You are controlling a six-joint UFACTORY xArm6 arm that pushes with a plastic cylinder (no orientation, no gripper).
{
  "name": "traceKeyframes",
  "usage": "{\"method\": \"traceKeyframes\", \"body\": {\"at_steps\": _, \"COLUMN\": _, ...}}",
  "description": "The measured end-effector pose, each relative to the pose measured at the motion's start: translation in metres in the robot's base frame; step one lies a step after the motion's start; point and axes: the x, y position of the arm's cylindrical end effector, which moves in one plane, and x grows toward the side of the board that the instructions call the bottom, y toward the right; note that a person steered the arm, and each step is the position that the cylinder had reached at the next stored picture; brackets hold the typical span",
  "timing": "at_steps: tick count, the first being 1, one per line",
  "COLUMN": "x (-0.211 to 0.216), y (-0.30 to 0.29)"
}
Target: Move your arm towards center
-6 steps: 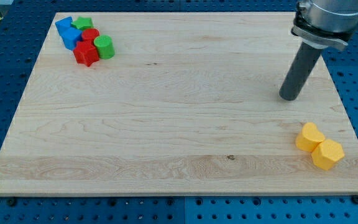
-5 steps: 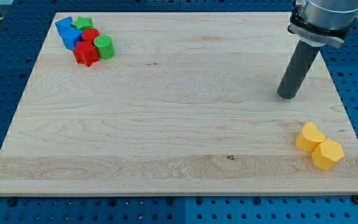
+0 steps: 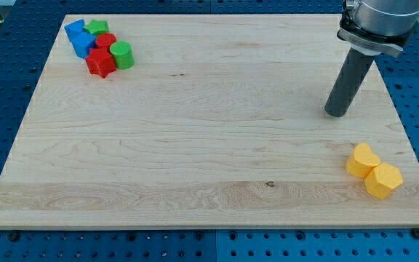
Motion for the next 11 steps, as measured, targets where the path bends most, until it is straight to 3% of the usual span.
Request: {"method": "traceKeyframes", "body": {"at_steps": 11, "x": 0.001, "y": -0.023}}
